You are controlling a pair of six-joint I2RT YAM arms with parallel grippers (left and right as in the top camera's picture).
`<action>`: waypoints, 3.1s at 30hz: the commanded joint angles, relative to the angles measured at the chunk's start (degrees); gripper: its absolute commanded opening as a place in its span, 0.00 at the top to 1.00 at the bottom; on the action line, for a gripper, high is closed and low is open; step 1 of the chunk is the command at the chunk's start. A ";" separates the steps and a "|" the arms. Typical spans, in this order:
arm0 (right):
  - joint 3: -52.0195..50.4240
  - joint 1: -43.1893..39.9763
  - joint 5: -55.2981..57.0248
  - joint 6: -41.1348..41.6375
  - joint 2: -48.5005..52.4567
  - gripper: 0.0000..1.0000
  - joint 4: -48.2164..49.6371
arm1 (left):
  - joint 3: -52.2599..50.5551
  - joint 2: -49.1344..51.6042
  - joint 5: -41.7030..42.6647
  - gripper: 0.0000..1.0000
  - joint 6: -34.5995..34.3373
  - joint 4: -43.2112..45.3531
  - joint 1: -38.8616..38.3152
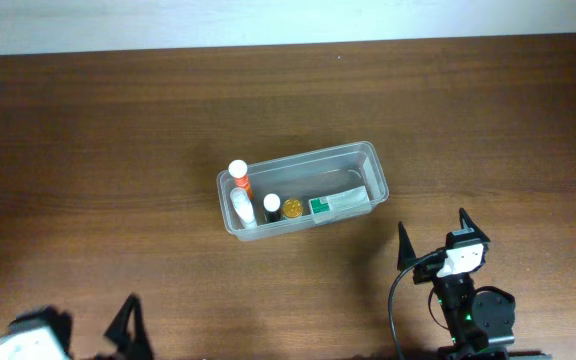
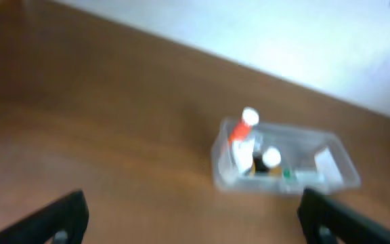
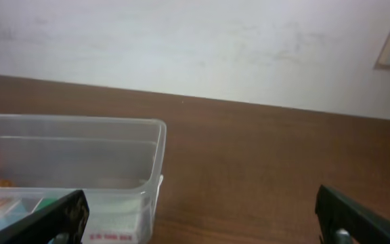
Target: Pack container
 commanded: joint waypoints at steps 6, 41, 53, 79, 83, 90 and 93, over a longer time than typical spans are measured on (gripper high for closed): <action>-0.26 -0.46 0.46 -0.22 -0.55 0.02 -0.35 | -26.97 -8.79 3.56 0.00 -0.50 24.17 1.53; -0.26 -0.46 0.46 -0.22 -0.55 0.02 -0.35 | -64.00 -19.19 8.00 0.01 25.16 79.32 5.73; -0.26 -0.46 0.46 -0.22 -0.55 0.02 -0.35 | -69.02 -19.19 7.93 0.01 29.00 70.60 5.73; -0.26 -0.46 0.46 -0.22 -0.55 0.02 -0.35 | -69.02 -19.19 7.58 0.01 29.11 70.62 5.73; -0.26 -0.46 0.46 -0.22 -0.55 0.02 -0.35 | -69.02 -19.19 7.58 0.01 29.11 70.64 5.73; -0.26 -0.46 0.46 -0.22 -0.55 0.02 -0.35 | -69.02 -19.19 7.58 0.00 29.11 70.64 5.73; -0.26 -0.46 0.46 -0.22 -0.55 0.02 -0.35 | -69.02 -19.19 7.58 0.01 29.11 70.62 5.73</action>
